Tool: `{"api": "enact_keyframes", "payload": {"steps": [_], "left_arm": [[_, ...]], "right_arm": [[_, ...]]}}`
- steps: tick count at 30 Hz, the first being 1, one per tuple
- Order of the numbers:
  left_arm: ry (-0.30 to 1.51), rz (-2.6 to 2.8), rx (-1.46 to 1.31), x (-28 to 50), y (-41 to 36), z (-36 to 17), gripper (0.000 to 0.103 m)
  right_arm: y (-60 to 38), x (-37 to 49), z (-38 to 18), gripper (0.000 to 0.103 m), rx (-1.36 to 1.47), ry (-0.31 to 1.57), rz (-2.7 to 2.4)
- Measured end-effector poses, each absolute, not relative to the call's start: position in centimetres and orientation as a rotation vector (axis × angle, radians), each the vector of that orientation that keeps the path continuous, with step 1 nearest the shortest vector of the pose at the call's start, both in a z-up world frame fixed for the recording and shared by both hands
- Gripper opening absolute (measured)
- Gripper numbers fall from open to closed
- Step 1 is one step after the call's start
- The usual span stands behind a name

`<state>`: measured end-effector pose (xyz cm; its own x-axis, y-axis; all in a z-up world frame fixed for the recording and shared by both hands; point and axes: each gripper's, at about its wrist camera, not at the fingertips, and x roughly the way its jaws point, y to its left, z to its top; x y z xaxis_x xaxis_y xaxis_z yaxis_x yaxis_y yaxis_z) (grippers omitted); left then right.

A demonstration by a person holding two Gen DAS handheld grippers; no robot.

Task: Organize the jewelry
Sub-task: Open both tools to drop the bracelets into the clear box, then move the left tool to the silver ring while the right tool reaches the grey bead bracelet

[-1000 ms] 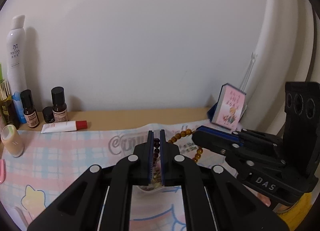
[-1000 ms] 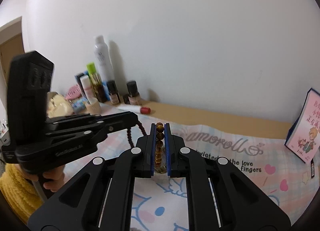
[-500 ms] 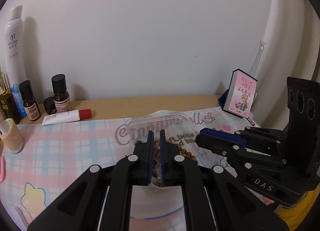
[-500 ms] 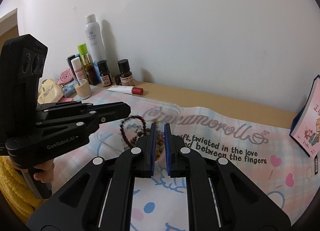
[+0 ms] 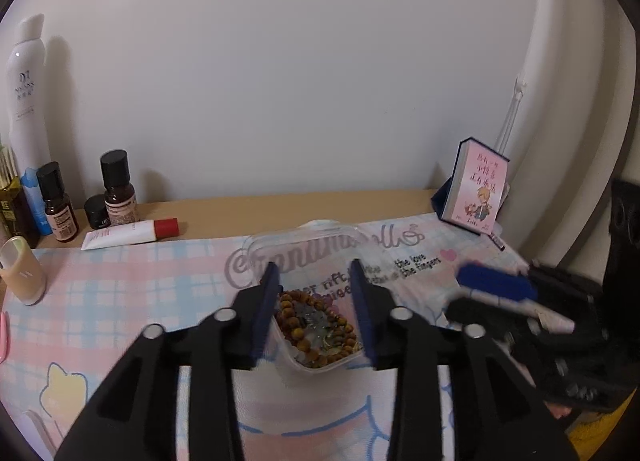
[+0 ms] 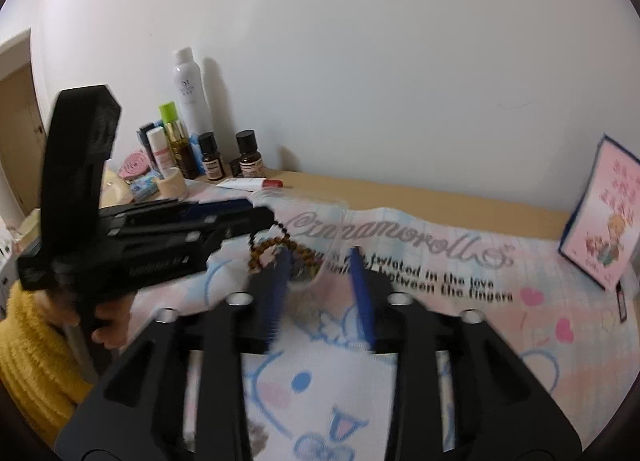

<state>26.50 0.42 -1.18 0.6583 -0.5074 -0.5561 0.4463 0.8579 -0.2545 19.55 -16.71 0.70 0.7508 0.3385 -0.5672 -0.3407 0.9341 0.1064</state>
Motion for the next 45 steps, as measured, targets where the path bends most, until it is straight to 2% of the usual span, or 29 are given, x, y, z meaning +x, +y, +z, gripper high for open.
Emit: {"api": "enact_keyframes", "payload": {"steps": [2, 4, 13, 30, 38, 42, 45], "left_arm": [[0.633, -0.552, -0.104, 25.9, 0.7, -0.4, 0.045], [0.605, -0.555, -0.101, 25.0, 0.9, 0.4, 0.054], [0.574, -0.571, -0.006, 20.4, 1.0, 1.5, 0.063], [0.707, -0.589, 0.091, 14.4, 3.2, -3.9, 0.064], [0.759, -0.601, 0.161, 13.9, 3.1, -5.6, 0.064], [0.796, -0.617, 0.185, 13.8, 2.7, -6.0, 0.057], [0.824, -0.618, 0.187, 14.0, 2.6, -6.1, 0.053]], "right_arm": [[-17.0, 18.2, 0.3, 0.035, -0.002, 0.637, 0.384], [-17.3, 17.1, 0.1, 0.035, 0.007, 0.644, 0.389], [-16.9, 13.8, -1.3, 0.037, -0.009, 0.696, 0.445], [-15.2, 12.6, -4.5, 0.035, -0.062, 0.805, 0.449], [-14.6, 12.6, -5.6, 0.035, -0.103, 0.835, 0.424], [-14.2, 12.6, -5.7, 0.034, -0.136, 0.837, 0.413], [-13.8, 12.7, -5.7, 0.029, -0.154, 0.846, 0.408]]}}
